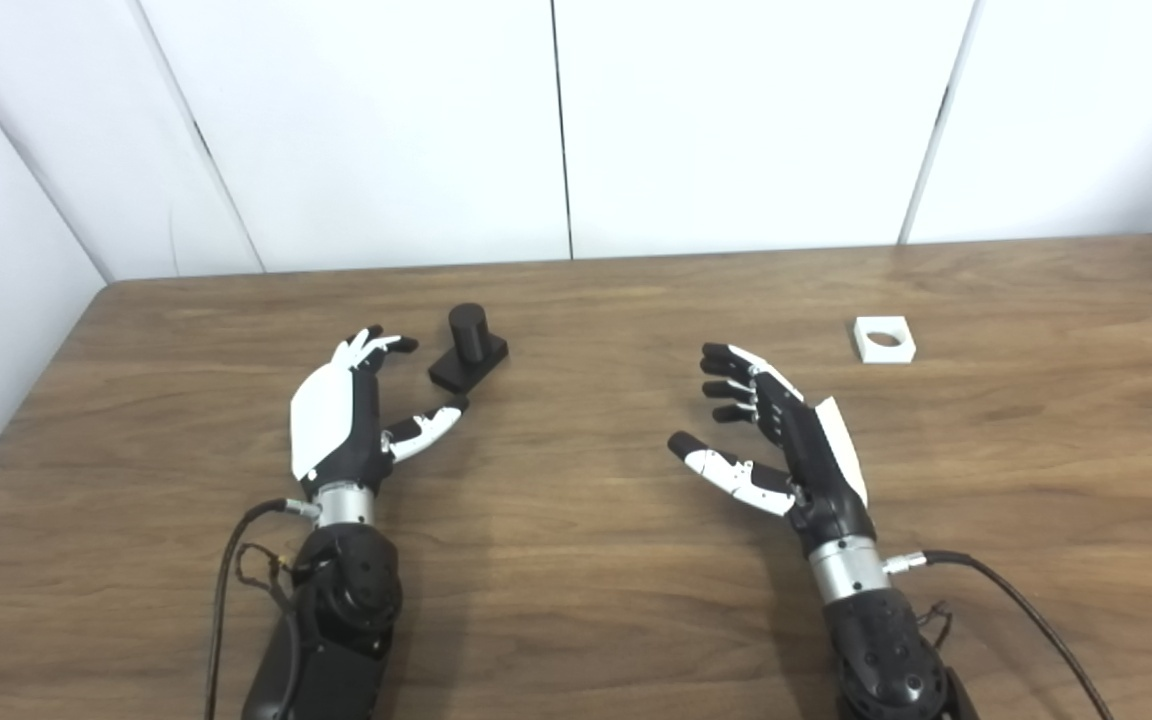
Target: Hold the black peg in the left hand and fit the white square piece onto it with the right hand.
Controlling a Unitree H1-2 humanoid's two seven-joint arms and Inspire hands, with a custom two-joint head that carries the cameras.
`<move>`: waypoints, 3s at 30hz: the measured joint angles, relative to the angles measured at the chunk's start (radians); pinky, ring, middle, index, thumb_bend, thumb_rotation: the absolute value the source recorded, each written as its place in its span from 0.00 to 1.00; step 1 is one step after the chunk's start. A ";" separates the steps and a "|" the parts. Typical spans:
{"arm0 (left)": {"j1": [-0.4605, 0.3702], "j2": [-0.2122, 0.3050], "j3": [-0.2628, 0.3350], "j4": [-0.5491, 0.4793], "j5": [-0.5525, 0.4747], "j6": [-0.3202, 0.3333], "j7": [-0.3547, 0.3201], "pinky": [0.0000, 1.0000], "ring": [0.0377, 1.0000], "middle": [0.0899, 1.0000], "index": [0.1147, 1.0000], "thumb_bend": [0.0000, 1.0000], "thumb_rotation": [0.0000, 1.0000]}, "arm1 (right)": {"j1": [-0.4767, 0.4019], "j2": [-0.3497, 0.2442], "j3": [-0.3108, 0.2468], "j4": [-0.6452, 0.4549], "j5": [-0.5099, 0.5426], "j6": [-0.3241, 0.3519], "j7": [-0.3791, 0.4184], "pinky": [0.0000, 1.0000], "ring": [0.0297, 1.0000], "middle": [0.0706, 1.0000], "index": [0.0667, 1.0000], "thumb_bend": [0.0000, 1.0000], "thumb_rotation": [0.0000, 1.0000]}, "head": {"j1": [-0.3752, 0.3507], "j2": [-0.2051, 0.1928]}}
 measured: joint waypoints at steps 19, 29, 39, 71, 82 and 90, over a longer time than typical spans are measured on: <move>-0.025 0.034 -0.059 0.027 0.031 0.077 -0.023 1.00 1.00 1.00 0.63 0.94 0.46 | 0.003 0.000 0.000 -0.005 -0.001 0.001 0.000 0.65 0.73 0.79 0.80 0.59 0.32 | -0.005 0.009; -0.032 0.027 -0.057 0.059 0.025 0.077 -0.019 1.00 1.00 1.00 0.60 0.96 0.42 | 0.005 0.000 -0.002 -0.007 -0.001 0.001 0.000 0.65 0.73 0.79 0.80 0.59 0.31 | 0.000 0.014; -0.069 0.016 -0.046 0.121 0.006 0.048 0.045 1.00 1.00 1.00 0.58 0.91 0.37 | 0.005 0.000 -0.003 -0.007 -0.001 0.002 0.000 0.66 0.73 0.79 0.80 0.59 0.32 | -0.006 0.015; -0.157 0.019 -0.074 0.267 -0.038 -0.012 0.109 1.00 1.00 1.00 0.56 0.90 0.36 | 0.021 -0.016 -0.011 -0.031 -0.020 0.046 0.000 0.64 0.72 0.79 0.80 0.59 0.32 | -0.017 0.037; -0.156 0.021 -0.084 0.263 -0.057 -0.022 0.070 1.00 1.00 0.99 0.53 0.89 0.34 | 0.021 -0.016 -0.012 -0.031 -0.022 0.045 -0.003 0.63 0.72 0.79 0.80 0.58 0.31 | -0.017 0.043; -0.155 0.016 -0.086 0.260 -0.064 -0.010 0.049 1.00 1.00 0.97 0.51 0.86 0.33 | 0.022 -0.014 -0.018 -0.032 -0.021 0.043 -0.005 0.64 0.73 0.80 0.80 0.57 0.30 | -0.017 0.044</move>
